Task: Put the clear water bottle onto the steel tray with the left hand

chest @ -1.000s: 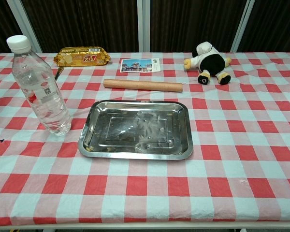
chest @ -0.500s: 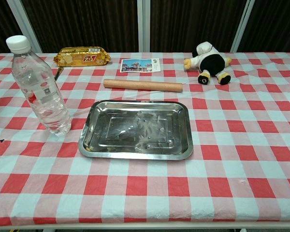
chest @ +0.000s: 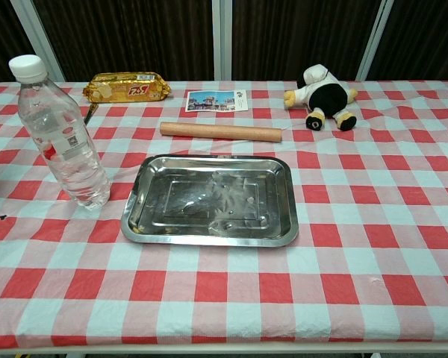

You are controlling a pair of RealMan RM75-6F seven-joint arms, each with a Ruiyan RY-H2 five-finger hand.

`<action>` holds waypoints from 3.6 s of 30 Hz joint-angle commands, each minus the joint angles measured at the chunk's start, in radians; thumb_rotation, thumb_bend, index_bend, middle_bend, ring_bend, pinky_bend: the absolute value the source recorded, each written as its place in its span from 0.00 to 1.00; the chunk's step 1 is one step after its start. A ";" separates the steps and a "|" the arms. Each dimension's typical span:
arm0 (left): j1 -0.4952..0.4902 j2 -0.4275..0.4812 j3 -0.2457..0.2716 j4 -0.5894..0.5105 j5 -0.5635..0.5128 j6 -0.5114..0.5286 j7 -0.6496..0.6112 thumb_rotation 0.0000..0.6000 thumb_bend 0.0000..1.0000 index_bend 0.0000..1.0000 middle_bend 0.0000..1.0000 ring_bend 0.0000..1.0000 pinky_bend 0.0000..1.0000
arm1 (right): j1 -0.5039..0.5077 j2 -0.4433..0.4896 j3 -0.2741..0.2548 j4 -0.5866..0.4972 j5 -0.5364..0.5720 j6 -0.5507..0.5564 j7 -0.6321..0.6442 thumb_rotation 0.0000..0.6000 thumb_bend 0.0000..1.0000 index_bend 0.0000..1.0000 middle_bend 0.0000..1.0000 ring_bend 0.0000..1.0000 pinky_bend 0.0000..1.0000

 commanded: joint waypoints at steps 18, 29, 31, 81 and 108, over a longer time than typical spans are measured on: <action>-0.126 -0.172 -0.046 0.053 -0.018 -0.125 0.004 1.00 0.00 0.14 0.19 0.16 0.22 | 0.004 -0.005 0.002 0.013 0.013 -0.019 0.005 1.00 0.10 0.06 0.03 0.00 0.00; -0.137 -0.197 -0.023 0.065 -0.009 -0.143 -0.023 1.00 0.00 0.14 0.19 0.16 0.22 | 0.006 -0.006 0.008 0.020 0.023 -0.025 0.016 1.00 0.10 0.06 0.03 0.00 0.00; -0.130 -0.185 -0.006 0.065 0.003 -0.144 -0.043 1.00 0.00 0.14 0.20 0.16 0.22 | 0.007 -0.005 0.008 0.020 0.023 -0.027 0.018 1.00 0.10 0.06 0.03 0.00 0.00; -0.239 -0.027 -0.175 -0.092 -0.167 -0.250 0.028 1.00 0.23 0.60 0.63 0.50 0.53 | 0.002 0.013 0.015 0.005 0.025 -0.015 0.048 1.00 0.10 0.06 0.03 0.00 0.00; -0.363 -0.048 -0.231 -0.051 -0.132 -0.303 -0.004 1.00 0.23 0.60 0.63 0.50 0.53 | 0.005 0.006 0.016 0.013 0.032 -0.023 0.035 1.00 0.10 0.06 0.03 0.00 0.00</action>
